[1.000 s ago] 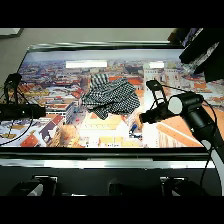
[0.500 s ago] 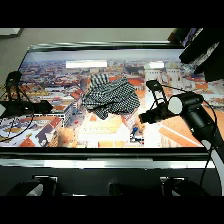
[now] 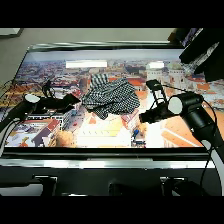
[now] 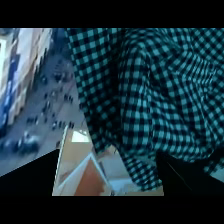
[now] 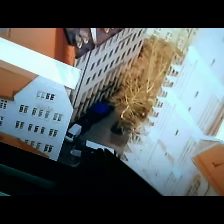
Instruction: Fold the clothes and pants, and hang the long-sleeved shirts on hangers.
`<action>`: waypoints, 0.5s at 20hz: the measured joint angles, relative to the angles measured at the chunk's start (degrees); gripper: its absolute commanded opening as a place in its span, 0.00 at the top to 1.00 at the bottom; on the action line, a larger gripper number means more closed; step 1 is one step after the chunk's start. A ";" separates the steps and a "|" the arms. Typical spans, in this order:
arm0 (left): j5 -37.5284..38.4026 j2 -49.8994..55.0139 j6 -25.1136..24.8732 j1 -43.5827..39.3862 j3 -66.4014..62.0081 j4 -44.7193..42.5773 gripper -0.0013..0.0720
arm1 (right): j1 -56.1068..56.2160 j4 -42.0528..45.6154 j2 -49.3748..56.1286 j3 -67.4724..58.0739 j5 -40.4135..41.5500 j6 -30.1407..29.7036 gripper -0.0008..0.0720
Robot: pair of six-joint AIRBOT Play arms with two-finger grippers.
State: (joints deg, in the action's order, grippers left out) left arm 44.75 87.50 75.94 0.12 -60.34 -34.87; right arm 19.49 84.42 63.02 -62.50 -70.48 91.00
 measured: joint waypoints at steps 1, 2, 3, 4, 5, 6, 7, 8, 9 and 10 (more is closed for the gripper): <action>-0.48 2.21 -0.90 -0.46 -1.27 2.34 0.02 | 0.00 0.02 0.00 0.00 0.04 0.00 0.85; -0.94 4.33 -1.68 -1.05 -2.69 4.20 0.07 | 0.00 0.02 0.00 0.00 0.20 0.02 0.62; -1.29 6.10 -2.25 -1.75 -4.07 5.66 0.52 | 0.00 0.02 0.00 0.00 0.28 0.37 0.38; -1.46 7.45 -2.64 -2.38 -5.20 6.73 0.95 | 0.00 0.02 0.00 0.00 0.74 1.09 0.27; -1.66 8.50 -2.99 -2.93 -6.10 7.43 0.96 | 0.02 0.02 0.04 0.00 1.33 2.38 0.26; -1.79 9.27 -3.34 -3.30 -6.84 8.00 0.96 | 0.02 0.02 0.22 0.00 2.45 4.52 0.26; -1.90 9.84 -3.39 -3.54 -7.39 8.52 0.96 | 0.02 0.04 0.48 0.00 4.07 7.13 0.26; -2.01 10.14 -3.39 -3.67 -7.76 8.72 0.96 | -0.07 0.09 1.03 0.00 6.01 10.36 0.25; -2.10 10.29 -3.39 -3.74 -8.07 9.11 0.96 | -0.52 0.02 1.70 0.00 7.87 13.25 0.20; -2.14 10.36 -3.37 -3.72 -8.26 9.33 0.96 | -1.75 -0.37 2.73 0.00 9.44 16.13 0.15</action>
State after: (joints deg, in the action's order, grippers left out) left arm 42.61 97.86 72.58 -3.60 -68.60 -25.54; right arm 17.74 84.05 65.76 -62.50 -61.04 107.13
